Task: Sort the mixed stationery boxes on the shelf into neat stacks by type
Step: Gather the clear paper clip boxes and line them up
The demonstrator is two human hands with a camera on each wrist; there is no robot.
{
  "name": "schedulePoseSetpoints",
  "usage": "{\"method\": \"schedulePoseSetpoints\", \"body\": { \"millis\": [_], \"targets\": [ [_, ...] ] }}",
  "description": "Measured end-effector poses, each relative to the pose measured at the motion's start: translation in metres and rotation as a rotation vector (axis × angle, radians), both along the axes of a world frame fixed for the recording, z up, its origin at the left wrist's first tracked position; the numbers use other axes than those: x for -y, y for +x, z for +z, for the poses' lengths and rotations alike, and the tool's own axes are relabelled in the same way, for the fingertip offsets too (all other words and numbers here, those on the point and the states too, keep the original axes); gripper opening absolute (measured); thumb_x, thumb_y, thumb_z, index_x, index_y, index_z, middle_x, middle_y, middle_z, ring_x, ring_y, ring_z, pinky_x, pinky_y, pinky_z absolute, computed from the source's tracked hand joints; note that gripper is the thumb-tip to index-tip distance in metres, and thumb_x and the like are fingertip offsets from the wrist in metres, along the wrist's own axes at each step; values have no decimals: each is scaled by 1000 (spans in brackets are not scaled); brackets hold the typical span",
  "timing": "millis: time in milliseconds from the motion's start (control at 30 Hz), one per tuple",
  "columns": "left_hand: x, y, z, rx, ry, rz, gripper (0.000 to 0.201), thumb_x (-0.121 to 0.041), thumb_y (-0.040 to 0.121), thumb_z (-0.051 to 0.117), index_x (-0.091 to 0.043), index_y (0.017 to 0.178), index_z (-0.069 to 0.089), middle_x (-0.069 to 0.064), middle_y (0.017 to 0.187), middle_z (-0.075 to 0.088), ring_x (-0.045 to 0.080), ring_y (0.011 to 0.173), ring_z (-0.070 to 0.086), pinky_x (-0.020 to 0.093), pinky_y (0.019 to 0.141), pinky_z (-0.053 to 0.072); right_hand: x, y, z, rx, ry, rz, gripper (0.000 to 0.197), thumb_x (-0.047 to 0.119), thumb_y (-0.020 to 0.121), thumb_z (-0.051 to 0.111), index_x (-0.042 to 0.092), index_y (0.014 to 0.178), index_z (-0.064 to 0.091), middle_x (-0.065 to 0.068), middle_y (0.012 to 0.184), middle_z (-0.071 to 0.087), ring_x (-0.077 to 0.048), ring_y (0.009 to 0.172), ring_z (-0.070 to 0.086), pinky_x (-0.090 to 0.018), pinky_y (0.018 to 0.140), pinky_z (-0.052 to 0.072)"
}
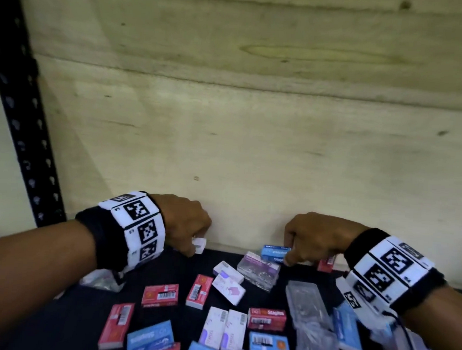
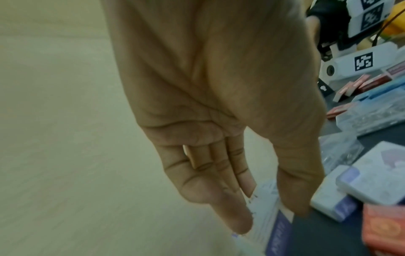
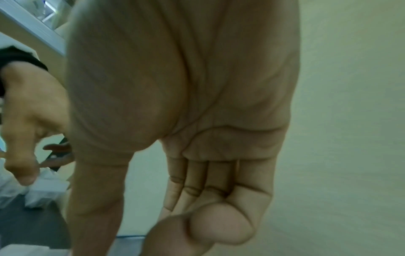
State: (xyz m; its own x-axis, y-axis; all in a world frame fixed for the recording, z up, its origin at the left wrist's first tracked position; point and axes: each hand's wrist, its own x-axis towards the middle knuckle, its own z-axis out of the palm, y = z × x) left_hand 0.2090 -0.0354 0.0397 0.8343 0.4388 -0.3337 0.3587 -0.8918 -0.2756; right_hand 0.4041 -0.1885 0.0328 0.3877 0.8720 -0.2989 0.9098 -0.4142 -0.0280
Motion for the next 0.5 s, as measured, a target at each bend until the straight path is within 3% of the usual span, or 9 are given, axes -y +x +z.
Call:
{"method": "schedulePoseSetpoints", "body": {
  "millis": [167,300,367,500],
  "targets": [
    [26,10,7,62,-44,-63,35,-43,90,58,-27,120,52,-4,115,56,17,87,53,30,72,44,24,16,-6,101,-54,-86,31,37,81,76,9,96,75,-3,88,76,-20,84,72,-30,78,56],
    [44,17,11,122,-122,-128,32,-42,93,52,-31,123,51,-8,119,59,17,95,58,37,87,50,33,18,-10,97,-105,-119,34,32,82,78,6,104,72,-3,91,75,-20,77,68,-27,69,53],
    [51,20,12,136,-144,-154,33,-42,95,50,-31,126,51,-8,120,60,16,97,58,36,89,49,34,16,-11,116,-131,-113,34,33,83,77,5,102,69,0,79,68,-19,73,61,-26,65,49],
    [62,23,13,162,-201,-178,37,-42,98,47,-29,133,48,-9,125,58,14,102,57,31,90,47,33,13,-13,183,-202,-73,29,35,86,75,6,88,67,5,62,54,-16,63,54,-29,71,49]
  ]
}}
